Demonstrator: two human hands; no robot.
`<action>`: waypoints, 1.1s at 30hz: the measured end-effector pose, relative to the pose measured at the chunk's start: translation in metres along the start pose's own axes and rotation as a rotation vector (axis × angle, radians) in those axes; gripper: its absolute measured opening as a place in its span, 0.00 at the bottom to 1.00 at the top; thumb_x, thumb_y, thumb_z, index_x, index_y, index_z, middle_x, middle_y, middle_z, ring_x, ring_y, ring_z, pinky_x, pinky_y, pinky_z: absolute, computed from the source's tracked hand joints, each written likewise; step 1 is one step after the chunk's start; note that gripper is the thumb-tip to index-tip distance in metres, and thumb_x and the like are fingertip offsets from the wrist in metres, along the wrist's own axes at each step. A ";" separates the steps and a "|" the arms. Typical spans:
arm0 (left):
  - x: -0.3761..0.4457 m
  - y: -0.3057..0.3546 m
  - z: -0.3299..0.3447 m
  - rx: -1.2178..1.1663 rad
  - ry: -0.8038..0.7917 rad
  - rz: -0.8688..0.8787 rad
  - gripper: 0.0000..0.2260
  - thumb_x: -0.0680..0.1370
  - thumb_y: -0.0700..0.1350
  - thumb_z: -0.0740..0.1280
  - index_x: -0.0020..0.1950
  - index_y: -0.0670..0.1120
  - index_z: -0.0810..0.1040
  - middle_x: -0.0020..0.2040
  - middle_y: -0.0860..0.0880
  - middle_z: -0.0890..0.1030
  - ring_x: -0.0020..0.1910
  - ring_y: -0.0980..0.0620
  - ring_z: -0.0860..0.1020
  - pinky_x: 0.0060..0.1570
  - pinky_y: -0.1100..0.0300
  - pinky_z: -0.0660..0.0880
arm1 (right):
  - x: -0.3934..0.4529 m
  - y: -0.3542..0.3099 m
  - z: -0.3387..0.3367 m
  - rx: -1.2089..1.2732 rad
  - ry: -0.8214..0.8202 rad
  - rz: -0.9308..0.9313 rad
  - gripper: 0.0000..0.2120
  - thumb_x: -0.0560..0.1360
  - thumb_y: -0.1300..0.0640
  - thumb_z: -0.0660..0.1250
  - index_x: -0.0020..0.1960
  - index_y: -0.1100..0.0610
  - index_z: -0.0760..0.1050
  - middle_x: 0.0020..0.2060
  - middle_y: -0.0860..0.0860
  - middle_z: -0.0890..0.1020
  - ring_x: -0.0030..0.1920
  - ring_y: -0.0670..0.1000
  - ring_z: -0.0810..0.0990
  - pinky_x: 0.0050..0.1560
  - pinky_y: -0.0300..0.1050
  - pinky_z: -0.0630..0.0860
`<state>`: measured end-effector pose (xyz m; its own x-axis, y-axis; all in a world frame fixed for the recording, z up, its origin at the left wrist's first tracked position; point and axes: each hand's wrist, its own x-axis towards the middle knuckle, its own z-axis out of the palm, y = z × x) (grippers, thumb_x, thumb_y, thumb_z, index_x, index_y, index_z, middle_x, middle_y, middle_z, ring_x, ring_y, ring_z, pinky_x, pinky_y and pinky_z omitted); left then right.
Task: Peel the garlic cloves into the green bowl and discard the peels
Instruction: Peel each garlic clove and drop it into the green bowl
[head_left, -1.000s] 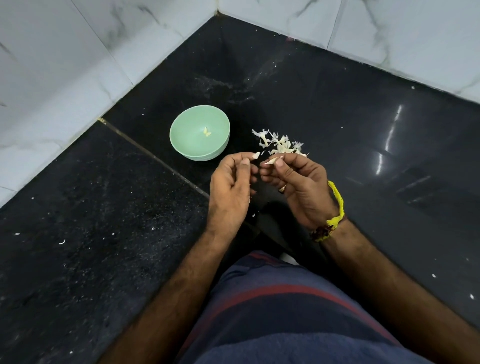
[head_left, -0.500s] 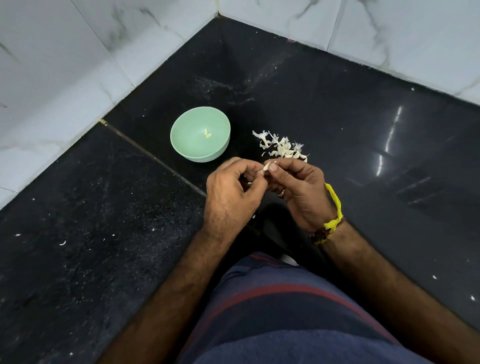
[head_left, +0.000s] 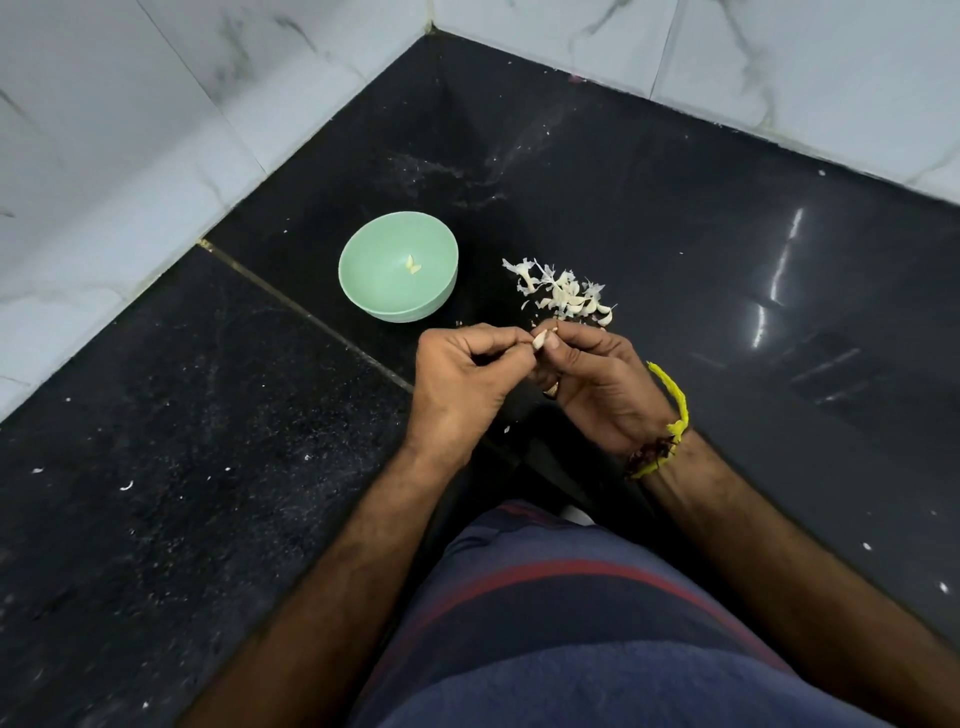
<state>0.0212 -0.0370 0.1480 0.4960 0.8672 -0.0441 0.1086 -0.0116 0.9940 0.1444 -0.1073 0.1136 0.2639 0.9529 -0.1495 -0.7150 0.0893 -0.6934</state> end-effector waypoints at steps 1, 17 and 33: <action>0.001 0.001 0.002 -0.074 0.005 -0.078 0.06 0.74 0.30 0.72 0.44 0.39 0.85 0.34 0.49 0.85 0.33 0.56 0.82 0.37 0.64 0.79 | 0.000 0.000 0.000 0.022 -0.006 0.008 0.07 0.75 0.67 0.62 0.48 0.68 0.78 0.41 0.57 0.82 0.41 0.52 0.82 0.43 0.43 0.80; 0.000 -0.002 -0.004 0.246 0.125 0.138 0.06 0.69 0.46 0.73 0.40 0.44 0.84 0.35 0.50 0.83 0.35 0.49 0.81 0.41 0.47 0.82 | -0.002 -0.004 0.007 -0.520 0.123 -0.296 0.09 0.74 0.69 0.70 0.54 0.70 0.80 0.48 0.62 0.85 0.46 0.57 0.84 0.47 0.46 0.82; 0.008 -0.025 -0.004 0.082 0.074 -0.065 0.08 0.71 0.48 0.67 0.38 0.44 0.80 0.34 0.40 0.79 0.34 0.49 0.75 0.36 0.55 0.74 | 0.003 0.005 -0.006 -0.267 0.145 -0.093 0.08 0.77 0.65 0.66 0.53 0.67 0.81 0.42 0.62 0.83 0.42 0.56 0.82 0.45 0.46 0.81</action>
<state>0.0187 -0.0281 0.1232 0.4208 0.9019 -0.0972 0.2100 0.0074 0.9777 0.1460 -0.1057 0.1057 0.4237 0.8911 -0.1626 -0.4937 0.0767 -0.8662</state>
